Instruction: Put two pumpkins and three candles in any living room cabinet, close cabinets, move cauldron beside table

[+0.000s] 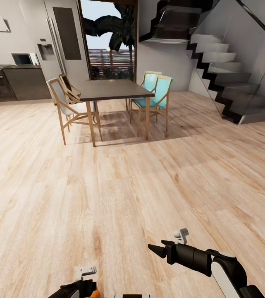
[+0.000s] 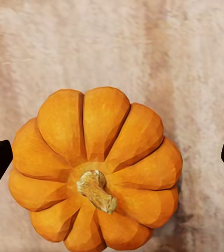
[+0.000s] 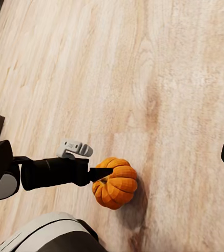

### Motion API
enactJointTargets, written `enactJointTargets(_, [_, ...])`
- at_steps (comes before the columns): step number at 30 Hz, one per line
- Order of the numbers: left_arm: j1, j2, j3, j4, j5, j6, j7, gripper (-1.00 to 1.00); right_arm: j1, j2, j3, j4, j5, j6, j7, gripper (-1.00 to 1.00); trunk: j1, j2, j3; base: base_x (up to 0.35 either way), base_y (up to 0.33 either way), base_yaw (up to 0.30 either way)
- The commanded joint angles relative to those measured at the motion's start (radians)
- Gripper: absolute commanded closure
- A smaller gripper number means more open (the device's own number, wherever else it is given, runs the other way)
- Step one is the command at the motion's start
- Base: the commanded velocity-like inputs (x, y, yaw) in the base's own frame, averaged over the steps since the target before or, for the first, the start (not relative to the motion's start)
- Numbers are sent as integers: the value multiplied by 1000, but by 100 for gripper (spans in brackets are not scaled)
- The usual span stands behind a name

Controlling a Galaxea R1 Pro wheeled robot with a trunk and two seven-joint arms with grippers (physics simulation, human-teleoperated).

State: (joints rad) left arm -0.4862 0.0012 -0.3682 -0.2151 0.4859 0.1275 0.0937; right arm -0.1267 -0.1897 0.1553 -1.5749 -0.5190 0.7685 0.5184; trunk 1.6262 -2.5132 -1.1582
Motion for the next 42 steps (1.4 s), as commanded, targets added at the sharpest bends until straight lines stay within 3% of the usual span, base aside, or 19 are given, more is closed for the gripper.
enactJointTargets(1, [0, 0, -6, -2, 7, 5, 6, -100, -1, -1, 0, -1, -3, 5, 0, -100, 0, 0, -1, 0, 0, 0])
enactJointTargets(20, [0, 3, 3, 0, 9, 1, 9, -100, 0, -1, 0, 0, -1, 5, 0, -100, 1, -1, -12, 0, 0, 0])
enactJointTargets(27, [0, 5, 3, 0, 10, 1, 9, -100, -1, 1, 0, 0, 38, 5, 4, -100, 2, -1, -16, 0, 0, 0])
enactJointTargets(31, [0, 6, 4, 0, 12, 1, 10, -100, 0, 1, 0, 0, 44, 5, 5, -100, 3, -2, -32, 0, 0, 0])
enactJointTargets(42, [0, 6, 5, 2, 14, -15, 12, -100, 0, 1, 0, -1, 48, 4, 6, -100, 3, -2, -32, 0, 0, 0])
